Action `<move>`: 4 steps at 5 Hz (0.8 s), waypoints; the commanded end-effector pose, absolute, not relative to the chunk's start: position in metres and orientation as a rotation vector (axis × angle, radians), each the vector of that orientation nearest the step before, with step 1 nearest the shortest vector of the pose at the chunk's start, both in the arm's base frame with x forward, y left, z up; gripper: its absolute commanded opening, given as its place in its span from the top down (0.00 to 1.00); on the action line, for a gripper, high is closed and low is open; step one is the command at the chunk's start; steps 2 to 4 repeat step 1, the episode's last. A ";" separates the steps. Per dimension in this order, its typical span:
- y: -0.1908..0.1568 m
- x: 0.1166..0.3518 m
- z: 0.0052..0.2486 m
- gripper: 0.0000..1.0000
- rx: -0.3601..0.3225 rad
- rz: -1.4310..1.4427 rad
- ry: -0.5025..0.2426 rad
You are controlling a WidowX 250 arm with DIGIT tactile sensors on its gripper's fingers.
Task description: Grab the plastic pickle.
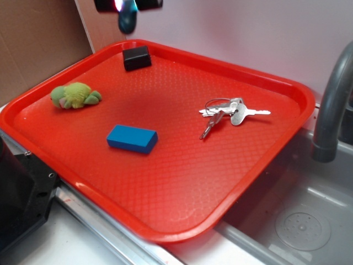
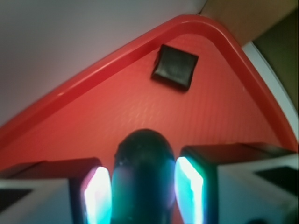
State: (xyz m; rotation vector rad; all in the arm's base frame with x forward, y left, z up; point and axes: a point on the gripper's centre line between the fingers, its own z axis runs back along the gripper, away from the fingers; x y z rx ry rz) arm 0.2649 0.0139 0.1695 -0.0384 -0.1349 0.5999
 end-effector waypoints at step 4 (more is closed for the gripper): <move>0.016 0.254 0.285 1.00 -0.067 0.570 -0.220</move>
